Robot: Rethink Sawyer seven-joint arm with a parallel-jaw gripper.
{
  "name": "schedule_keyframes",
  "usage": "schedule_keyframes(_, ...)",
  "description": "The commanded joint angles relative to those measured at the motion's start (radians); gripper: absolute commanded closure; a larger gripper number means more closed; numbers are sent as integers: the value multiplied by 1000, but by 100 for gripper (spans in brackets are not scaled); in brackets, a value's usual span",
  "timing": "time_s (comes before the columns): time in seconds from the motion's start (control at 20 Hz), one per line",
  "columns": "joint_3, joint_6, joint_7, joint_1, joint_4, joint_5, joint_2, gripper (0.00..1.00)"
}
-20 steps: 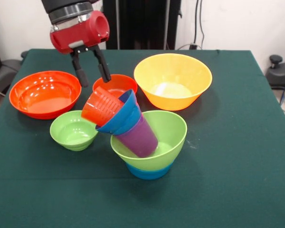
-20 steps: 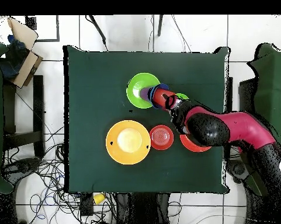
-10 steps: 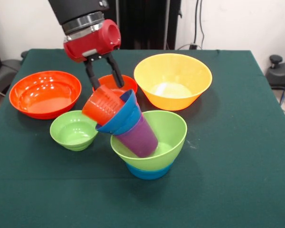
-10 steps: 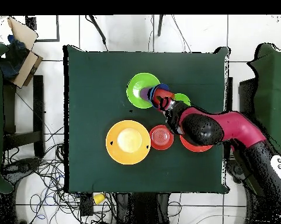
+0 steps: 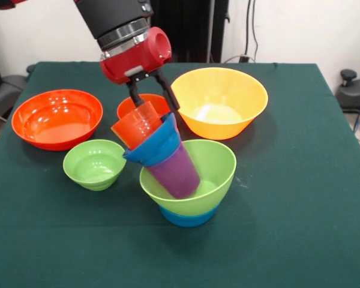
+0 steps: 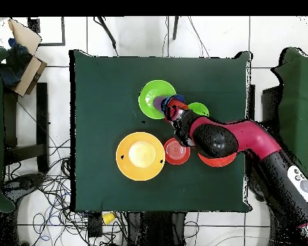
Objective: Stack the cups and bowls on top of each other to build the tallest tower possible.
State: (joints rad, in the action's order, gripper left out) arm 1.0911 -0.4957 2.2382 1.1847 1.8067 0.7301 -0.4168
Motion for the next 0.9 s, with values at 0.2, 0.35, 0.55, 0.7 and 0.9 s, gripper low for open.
schedule_keyframes(0.2, 11, 18, -298, -19, -47, 101, 28, 0)
schedule_keyframes(0.35, 9, 36, -297, -33, -68, 122, 17, 0)
schedule_keyframes(0.55, 26, 21, -324, -44, -96, 117, 27, 0)
schedule_keyframes(0.7, 40, -14, -335, -60, -118, 91, 39, 0)
schedule_keyframes(0.9, 27, -10, -286, -103, -135, 89, 17, 0)
